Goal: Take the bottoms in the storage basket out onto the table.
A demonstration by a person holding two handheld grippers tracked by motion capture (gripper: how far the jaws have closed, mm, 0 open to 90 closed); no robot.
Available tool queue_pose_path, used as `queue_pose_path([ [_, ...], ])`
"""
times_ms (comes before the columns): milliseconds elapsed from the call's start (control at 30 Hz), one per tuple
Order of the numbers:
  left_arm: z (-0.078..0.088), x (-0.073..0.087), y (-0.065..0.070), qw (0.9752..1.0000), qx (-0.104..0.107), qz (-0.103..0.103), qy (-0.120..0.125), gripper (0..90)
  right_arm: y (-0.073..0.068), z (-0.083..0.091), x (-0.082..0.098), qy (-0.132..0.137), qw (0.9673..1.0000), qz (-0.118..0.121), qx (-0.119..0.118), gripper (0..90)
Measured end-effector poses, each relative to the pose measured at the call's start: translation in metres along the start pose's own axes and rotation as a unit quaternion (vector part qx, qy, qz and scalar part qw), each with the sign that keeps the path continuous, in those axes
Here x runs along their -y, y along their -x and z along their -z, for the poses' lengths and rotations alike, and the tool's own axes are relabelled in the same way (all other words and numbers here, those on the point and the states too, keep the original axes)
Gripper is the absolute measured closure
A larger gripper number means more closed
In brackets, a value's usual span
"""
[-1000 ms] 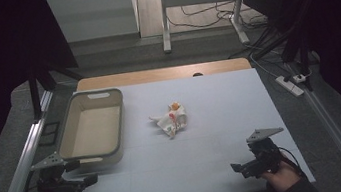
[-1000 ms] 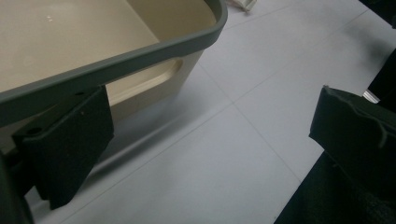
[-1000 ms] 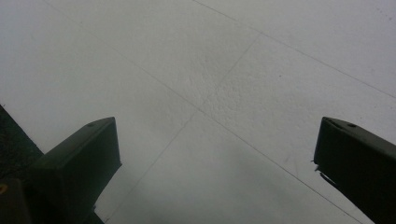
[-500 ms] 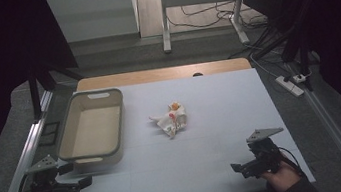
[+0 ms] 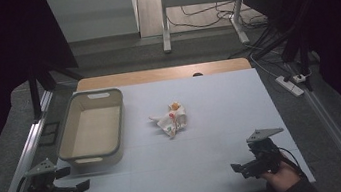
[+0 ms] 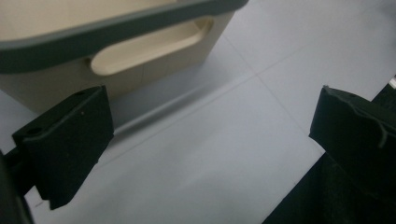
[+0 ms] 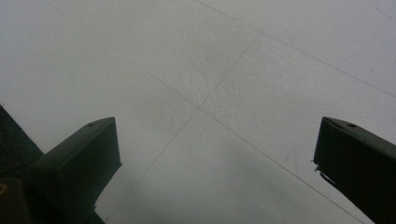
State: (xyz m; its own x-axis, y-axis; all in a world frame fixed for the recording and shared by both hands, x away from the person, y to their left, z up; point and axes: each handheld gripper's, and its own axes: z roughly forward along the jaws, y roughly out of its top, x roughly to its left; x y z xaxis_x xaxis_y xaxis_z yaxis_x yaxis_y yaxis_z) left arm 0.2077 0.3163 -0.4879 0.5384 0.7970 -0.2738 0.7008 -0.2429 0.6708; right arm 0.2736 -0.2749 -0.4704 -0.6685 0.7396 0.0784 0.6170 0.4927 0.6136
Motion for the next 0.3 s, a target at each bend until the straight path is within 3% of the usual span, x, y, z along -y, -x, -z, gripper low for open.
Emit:
queue_pose_path([
  [133,-0.0013,0.0009,0.0033,0.9998,-0.005,-0.008,-0.016,0.0,-0.0001,-0.0001,-0.0002,0.0,1.0,-0.001,0.0,0.2],
  [300,-0.0016,-0.0004,0.0025,0.9999,0.001,-0.004,-0.016,0.0,0.0,-0.0007,0.0,-0.003,1.0,0.001,0.002,0.3],
])
